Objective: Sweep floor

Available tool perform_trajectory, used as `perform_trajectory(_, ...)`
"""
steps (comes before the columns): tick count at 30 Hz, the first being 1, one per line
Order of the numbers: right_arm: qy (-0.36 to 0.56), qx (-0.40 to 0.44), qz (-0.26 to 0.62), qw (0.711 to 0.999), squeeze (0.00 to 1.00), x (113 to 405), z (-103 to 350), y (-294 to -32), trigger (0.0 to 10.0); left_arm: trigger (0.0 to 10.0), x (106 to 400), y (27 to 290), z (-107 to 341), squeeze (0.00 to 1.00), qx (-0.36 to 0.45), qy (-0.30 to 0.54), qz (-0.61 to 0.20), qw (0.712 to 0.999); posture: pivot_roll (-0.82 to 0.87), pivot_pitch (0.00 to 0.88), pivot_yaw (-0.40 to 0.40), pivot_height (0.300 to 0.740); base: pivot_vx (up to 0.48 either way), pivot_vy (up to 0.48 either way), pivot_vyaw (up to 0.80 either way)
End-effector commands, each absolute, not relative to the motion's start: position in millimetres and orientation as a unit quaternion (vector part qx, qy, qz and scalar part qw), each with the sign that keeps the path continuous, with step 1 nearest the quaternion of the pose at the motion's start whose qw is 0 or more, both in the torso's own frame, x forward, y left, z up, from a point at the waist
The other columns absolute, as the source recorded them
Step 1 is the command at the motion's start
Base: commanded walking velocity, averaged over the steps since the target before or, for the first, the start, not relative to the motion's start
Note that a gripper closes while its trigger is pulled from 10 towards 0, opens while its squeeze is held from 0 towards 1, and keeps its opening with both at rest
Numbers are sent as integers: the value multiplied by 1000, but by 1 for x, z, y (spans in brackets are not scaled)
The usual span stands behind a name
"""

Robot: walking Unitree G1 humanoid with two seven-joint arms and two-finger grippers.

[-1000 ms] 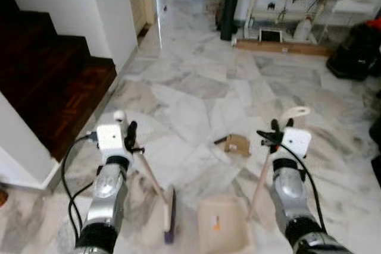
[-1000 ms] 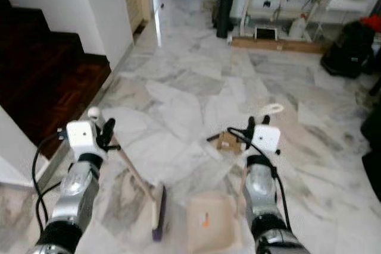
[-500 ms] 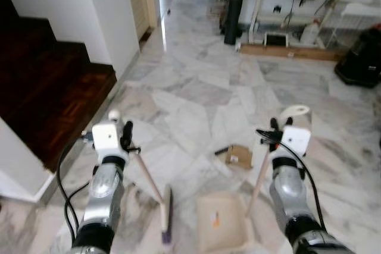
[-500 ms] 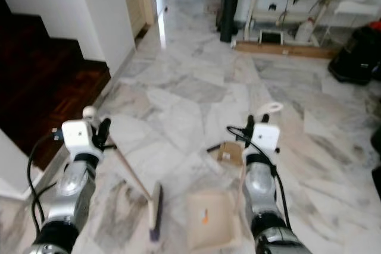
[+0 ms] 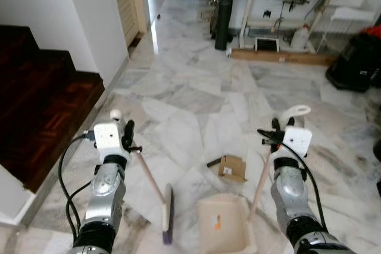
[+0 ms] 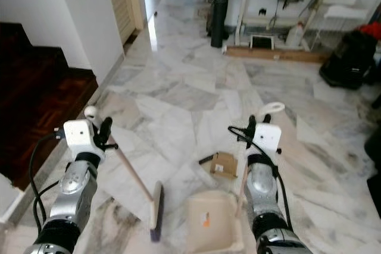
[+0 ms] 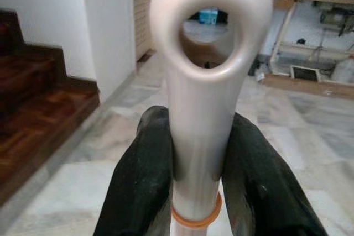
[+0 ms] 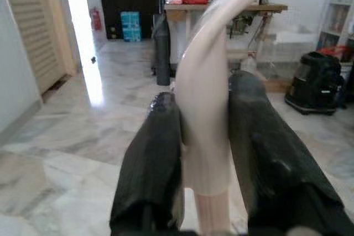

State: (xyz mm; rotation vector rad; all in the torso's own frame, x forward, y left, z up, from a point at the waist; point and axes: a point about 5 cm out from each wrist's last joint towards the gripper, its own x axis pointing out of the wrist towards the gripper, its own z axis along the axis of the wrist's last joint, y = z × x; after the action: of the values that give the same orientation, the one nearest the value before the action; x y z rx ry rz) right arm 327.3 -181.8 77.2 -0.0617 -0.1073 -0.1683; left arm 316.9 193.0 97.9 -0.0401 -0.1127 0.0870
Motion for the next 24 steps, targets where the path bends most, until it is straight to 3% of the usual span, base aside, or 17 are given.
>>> perform_trajectory(1, -70, -25, -99, 992, 0, 329, 84, -189, 10000, 10000, 321, 189, 107, 0, -21, -76, 38, 996, 23, 17, 26, 740, 368, 0, 0)
perform_trajectory(24, -74, -24, -101, 992, 0, 328, 84, -187, 10000, 10000, 320, 187, 106, 0, -23, -76, 32, 996, 25, 0, 31, 740, 370, 0, 0)
